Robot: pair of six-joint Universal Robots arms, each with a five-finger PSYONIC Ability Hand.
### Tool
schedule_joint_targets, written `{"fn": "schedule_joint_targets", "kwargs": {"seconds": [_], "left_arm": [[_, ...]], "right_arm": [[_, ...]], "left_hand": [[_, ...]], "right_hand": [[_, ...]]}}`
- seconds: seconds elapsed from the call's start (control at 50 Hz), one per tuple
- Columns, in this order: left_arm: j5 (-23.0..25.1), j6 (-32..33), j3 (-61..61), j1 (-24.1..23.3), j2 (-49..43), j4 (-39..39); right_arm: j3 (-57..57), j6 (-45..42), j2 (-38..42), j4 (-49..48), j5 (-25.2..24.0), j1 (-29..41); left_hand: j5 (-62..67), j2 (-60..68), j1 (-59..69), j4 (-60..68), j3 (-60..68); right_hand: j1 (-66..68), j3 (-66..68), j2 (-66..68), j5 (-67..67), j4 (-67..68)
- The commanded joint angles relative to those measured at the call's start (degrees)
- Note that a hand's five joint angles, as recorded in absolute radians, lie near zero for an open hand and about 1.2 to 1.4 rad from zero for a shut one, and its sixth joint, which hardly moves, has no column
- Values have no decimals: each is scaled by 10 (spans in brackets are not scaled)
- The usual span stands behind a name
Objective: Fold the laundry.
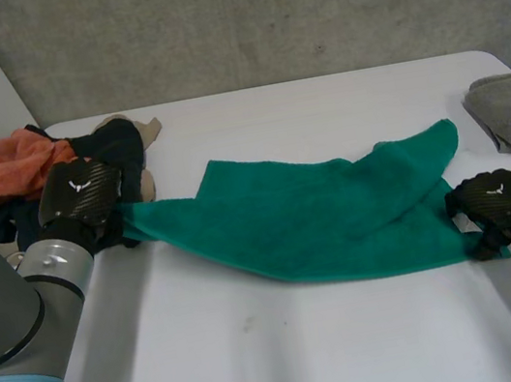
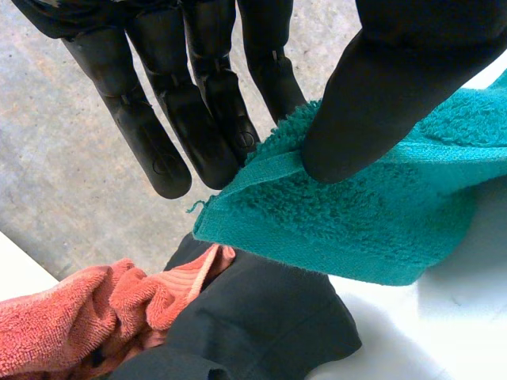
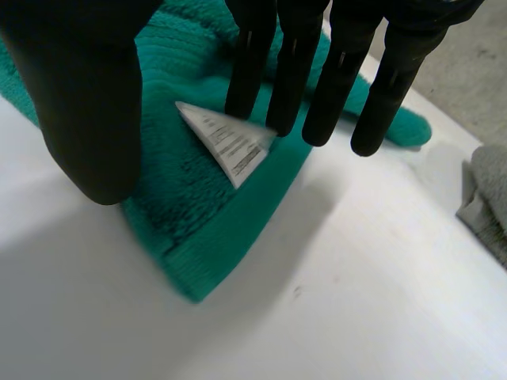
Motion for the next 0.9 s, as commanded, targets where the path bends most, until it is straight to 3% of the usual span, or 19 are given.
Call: {"fn": "schedule_joint_targets", "kwargs": {"seconds": [0.02,0.16,0.24,0.38,0.46,0.56,0.64,0.76,0.9], "left_arm": [[0,0,0,0,0,1],[0,0,0,1,0,0],[0,0,0,2,0,0],[-3,1,6,3,10,-6],[-3,3,12,5,66,-12],[-2,9,39,25,154,-43],[0,9,106,39,224,-125],[16,9,174,47,242,-209],[23,18,214,47,120,-288]], "right_arm": [[-19,1,9,-17,0,10],[-44,-1,25,-32,0,25],[-60,-1,39,-46,0,31],[-85,1,0,-55,7,31],[-118,2,-124,8,14,27],[-233,2,-225,197,13,10],[-328,-8,-250,318,14,-42],[-398,-31,-253,413,7,-64],[-388,-61,-194,417,27,-7]], "left_hand": [[134,114,146,112,117],[134,114,146,112,117],[134,114,146,112,117],[134,114,146,112,117],[134,114,146,112,117],[134,114,146,112,117],[134,114,146,112,117],[134,114,146,112,117],[134,114,146,112,117]], "right_hand": [[79,79,82,83,79],[138,137,141,142,138],[435,434,438,439,435],[436,435,438,439,435],[436,435,438,439,435],[436,435,438,439,435],[436,435,438,439,435],[436,435,438,439,435],[436,435,438,439,435]]}}
